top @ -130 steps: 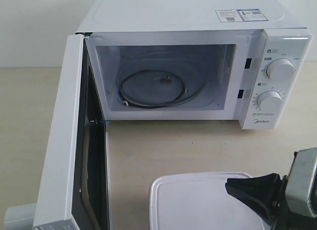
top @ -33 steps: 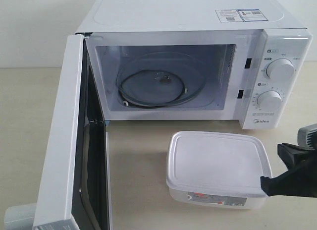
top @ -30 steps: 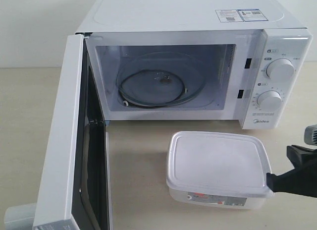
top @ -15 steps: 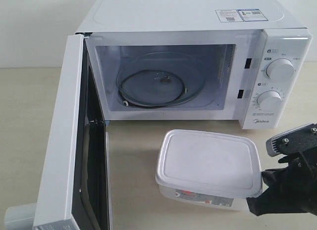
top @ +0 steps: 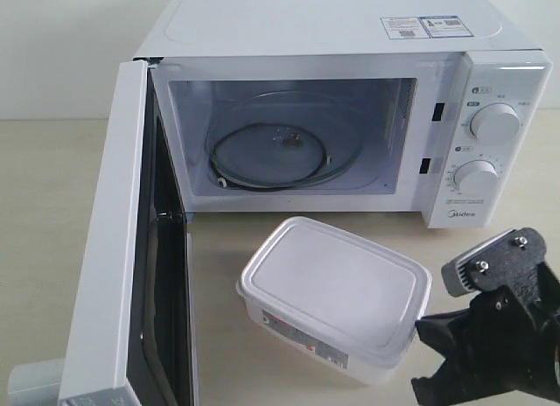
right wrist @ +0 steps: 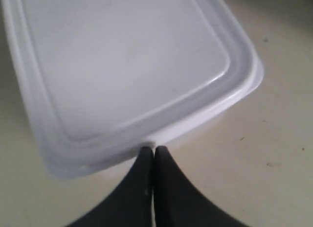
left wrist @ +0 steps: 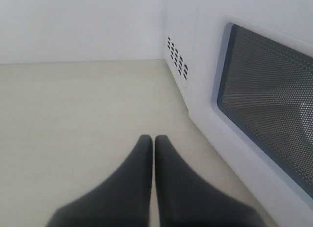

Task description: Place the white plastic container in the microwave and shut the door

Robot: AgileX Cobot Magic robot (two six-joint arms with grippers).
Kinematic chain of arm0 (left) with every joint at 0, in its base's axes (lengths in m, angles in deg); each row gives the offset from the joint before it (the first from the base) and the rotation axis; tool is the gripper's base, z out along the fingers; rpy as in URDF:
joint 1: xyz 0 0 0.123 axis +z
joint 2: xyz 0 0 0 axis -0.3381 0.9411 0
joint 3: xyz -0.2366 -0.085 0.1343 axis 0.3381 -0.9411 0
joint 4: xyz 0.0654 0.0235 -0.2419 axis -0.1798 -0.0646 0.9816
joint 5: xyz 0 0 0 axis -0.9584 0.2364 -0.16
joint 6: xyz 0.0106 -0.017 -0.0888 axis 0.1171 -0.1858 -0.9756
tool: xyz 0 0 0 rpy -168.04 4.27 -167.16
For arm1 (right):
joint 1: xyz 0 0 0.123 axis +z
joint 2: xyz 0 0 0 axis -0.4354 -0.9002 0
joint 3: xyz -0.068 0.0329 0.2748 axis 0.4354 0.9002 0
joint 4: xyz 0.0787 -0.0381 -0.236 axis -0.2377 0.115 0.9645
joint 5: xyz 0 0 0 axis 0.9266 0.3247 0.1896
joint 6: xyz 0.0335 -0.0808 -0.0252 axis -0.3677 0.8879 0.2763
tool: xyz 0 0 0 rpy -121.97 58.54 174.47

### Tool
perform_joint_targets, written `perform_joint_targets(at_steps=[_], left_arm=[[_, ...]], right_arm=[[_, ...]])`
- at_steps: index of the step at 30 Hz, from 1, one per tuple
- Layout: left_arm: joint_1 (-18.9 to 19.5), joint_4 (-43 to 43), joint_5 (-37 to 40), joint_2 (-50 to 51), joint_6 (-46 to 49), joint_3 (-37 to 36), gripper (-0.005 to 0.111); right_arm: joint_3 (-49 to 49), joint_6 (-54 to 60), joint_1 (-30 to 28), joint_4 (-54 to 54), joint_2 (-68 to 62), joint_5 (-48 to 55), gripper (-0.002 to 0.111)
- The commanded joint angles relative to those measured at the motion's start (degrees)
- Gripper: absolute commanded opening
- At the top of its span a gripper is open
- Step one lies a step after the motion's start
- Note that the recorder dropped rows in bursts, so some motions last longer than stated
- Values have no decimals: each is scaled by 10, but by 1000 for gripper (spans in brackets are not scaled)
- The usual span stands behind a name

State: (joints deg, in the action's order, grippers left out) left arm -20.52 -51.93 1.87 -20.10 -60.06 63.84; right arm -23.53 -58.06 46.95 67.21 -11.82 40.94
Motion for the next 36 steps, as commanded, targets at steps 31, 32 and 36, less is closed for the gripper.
perform_joint_targets(at_steps=[31,32,36], left_arm=[[1,-1,1,-2,1,-2,4],[1,-1,1,-2,1,-2,4],[1,-1,1,-2,1,-2,4]], right_arm=[[99,-478,1,-57,2,-226,11],[99,-484,1,-57,2,-225,16],[99,-510,1,-68,2,-220,44]])
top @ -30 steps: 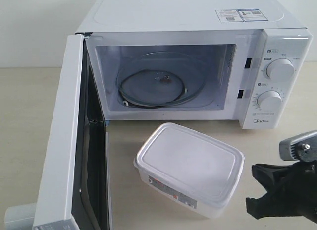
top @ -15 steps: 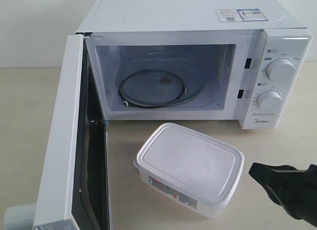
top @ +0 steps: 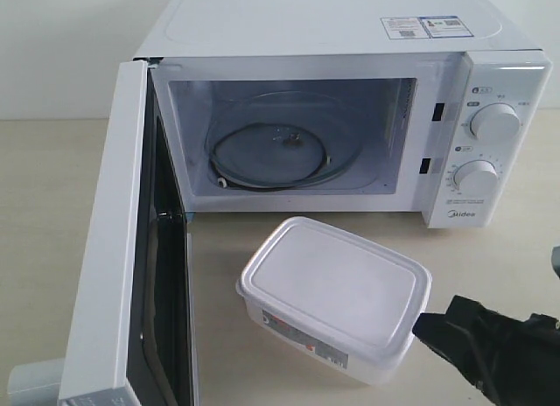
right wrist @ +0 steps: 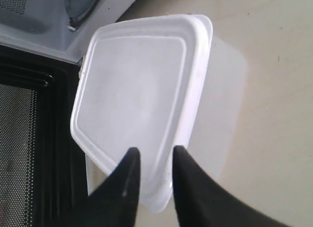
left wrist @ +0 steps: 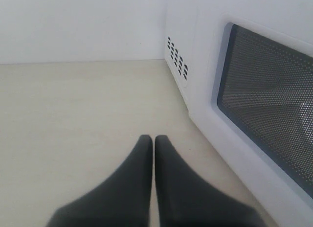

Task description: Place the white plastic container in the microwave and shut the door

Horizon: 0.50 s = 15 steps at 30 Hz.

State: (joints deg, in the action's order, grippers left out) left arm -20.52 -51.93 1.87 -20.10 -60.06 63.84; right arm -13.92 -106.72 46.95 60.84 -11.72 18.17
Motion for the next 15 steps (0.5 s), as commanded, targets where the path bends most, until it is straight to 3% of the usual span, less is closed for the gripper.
perform_joint_targets(at_steps=[1,3,15], left_arm=[[1,-1,1,-2,1,-2,4],[1,-1,1,-2,1,-2,4],[1,-1,1,-2,1,-2,4]], right_arm=[[3,-26,1,-13,1,15,49],[1,-32,1,-26,1,39,53],[-66,-36,1,-12,-1,136,52]])
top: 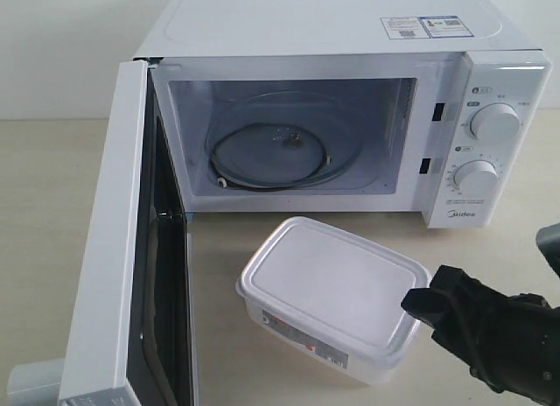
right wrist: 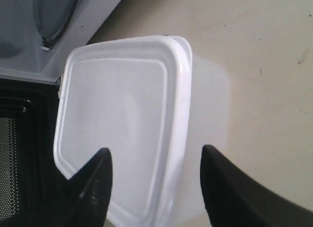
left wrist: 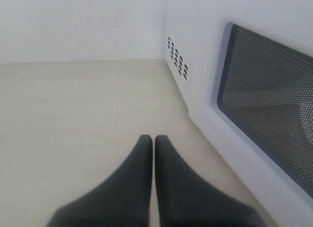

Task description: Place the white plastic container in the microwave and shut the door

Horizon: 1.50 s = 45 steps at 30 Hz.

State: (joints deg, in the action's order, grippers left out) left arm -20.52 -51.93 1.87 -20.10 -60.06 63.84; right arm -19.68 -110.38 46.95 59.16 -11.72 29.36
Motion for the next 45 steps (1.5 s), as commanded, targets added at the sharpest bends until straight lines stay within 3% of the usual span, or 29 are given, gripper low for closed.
perform_joint_targets(at_steps=[1,6,11,29,36,45], left_arm=[[1,-1,1,-2,1,-2,4],[1,-1,1,-2,1,-2,4],[1,-1,1,-2,1,-2,4],[1,-1,1,-2,1,-2,4],[1,-1,1,-2,1,-2,4],[1,-1,1,-2,1,-2,4]], right_arm=[[-8,1,1,5,-4,25,52],[-8,1,1,1,-48,8,52],[-8,1,1,1,-92,-89,52],[-19,11,1,-10,-94,-76,52],[-19,11,1,-10,-95,-70,25],[-19,11,1,-10,-95,-43,28]])
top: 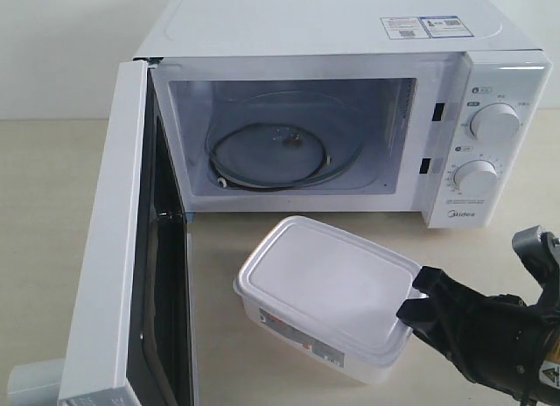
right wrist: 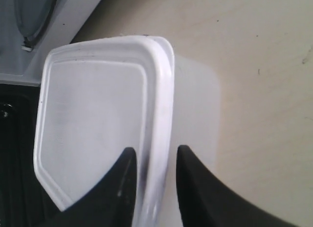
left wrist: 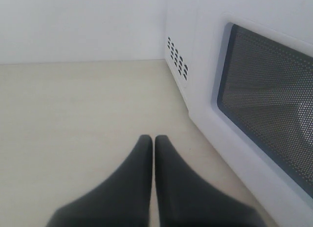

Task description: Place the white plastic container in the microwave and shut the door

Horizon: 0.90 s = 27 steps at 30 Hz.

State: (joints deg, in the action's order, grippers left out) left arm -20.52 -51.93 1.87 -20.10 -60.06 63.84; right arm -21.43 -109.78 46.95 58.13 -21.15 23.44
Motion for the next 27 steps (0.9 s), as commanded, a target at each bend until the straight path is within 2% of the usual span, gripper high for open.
perform_joint_targets(at_steps=[1,27], left_arm=[[1,-1,1,-2,1,-2,4],[1,-1,1,-2,1,-2,4]], right_arm=[[-2,5,1,1,-1,16,28],[-19,-1,1,0,-1,20,28]])
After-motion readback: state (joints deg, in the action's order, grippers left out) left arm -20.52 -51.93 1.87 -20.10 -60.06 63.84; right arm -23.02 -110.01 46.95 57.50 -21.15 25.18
